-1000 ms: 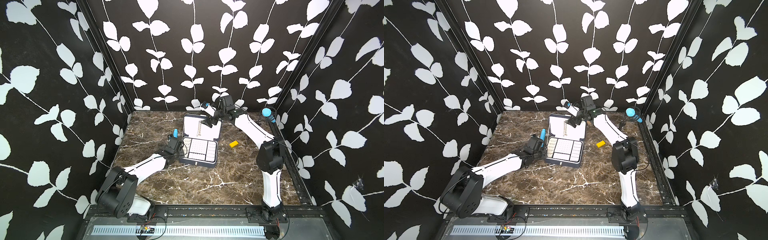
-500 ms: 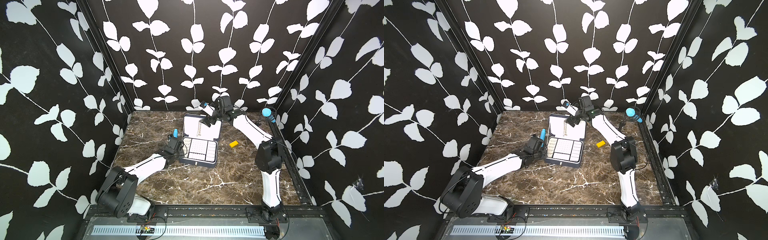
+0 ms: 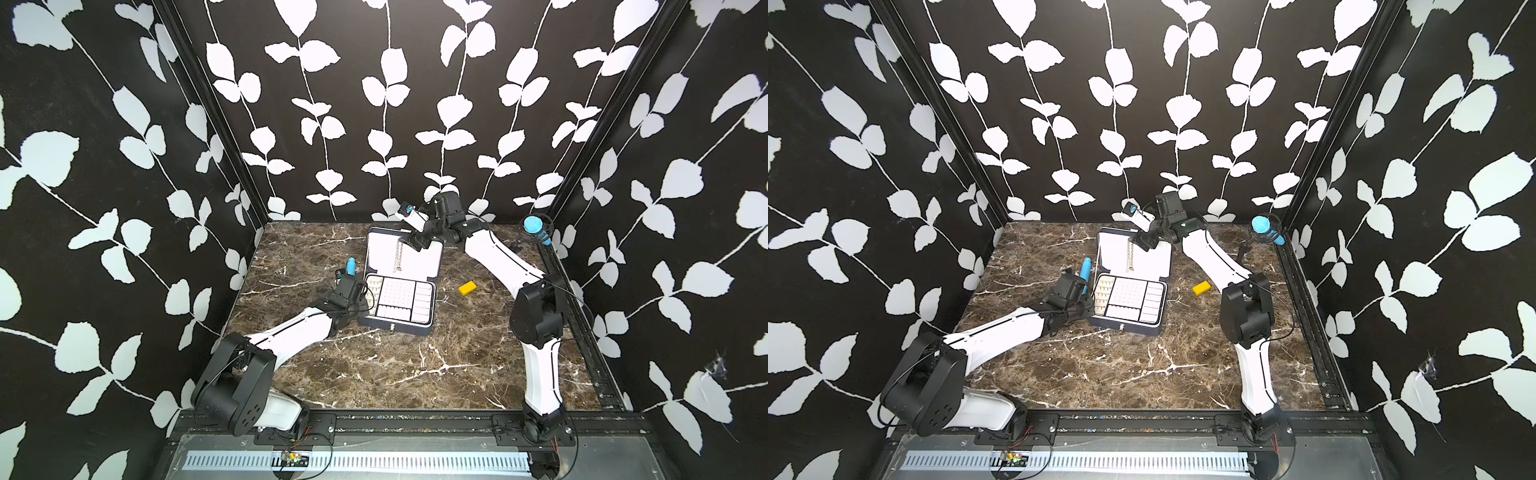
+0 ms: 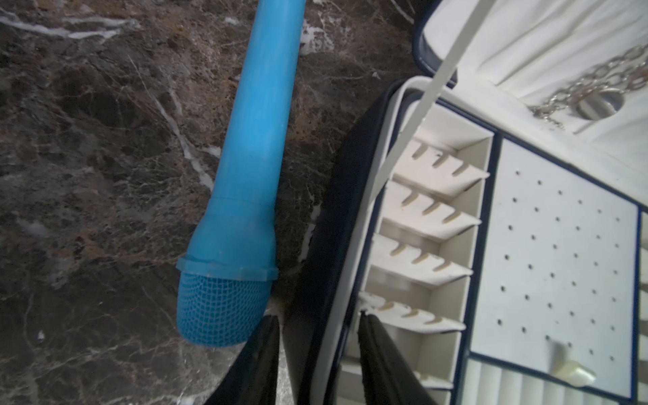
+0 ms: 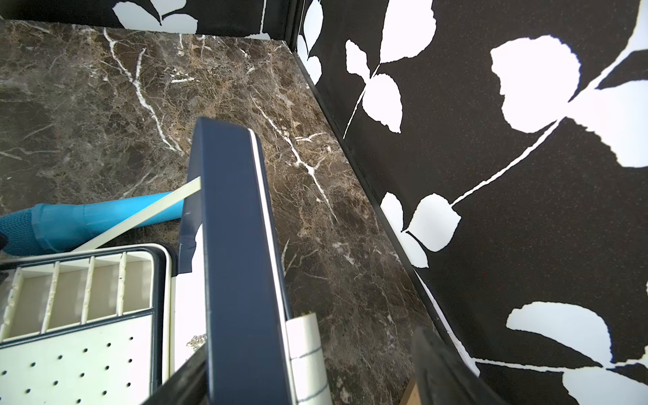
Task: Put jewelry chain into jewelry box
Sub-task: Close the fastener on the jewelry box.
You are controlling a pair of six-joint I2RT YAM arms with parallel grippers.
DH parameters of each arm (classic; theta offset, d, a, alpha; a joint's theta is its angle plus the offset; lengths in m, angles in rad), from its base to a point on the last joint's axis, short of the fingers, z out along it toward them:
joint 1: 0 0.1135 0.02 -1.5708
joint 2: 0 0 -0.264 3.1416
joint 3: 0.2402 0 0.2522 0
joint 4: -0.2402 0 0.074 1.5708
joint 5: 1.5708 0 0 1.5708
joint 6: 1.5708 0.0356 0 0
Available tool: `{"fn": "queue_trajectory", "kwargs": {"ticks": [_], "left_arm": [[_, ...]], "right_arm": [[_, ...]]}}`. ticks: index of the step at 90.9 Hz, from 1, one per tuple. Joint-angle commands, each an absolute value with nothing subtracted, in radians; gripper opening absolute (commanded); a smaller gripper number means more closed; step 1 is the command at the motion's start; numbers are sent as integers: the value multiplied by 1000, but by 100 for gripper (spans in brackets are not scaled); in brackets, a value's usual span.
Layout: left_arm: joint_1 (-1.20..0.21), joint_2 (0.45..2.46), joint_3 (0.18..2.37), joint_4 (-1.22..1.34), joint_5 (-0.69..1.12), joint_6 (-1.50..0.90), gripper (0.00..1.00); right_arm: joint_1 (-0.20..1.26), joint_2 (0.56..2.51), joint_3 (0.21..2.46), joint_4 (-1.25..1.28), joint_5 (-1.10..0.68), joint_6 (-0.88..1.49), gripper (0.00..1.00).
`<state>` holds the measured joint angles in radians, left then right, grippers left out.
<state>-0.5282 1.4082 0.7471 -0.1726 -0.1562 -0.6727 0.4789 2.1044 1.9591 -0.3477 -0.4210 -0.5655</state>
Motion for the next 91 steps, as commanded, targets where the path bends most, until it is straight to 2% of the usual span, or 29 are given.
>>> {"fn": "queue_trajectory", "kwargs": {"ticks": [1, 91], "left_arm": [[-524, 1416, 718, -240, -147, -657, 40], [-525, 1393, 704, -247, -157, -662, 40]], "right_arm": [[486, 2108, 1941, -325, -387, -543, 78], [479, 2080, 1856, -328, -311, -611, 63]]}}
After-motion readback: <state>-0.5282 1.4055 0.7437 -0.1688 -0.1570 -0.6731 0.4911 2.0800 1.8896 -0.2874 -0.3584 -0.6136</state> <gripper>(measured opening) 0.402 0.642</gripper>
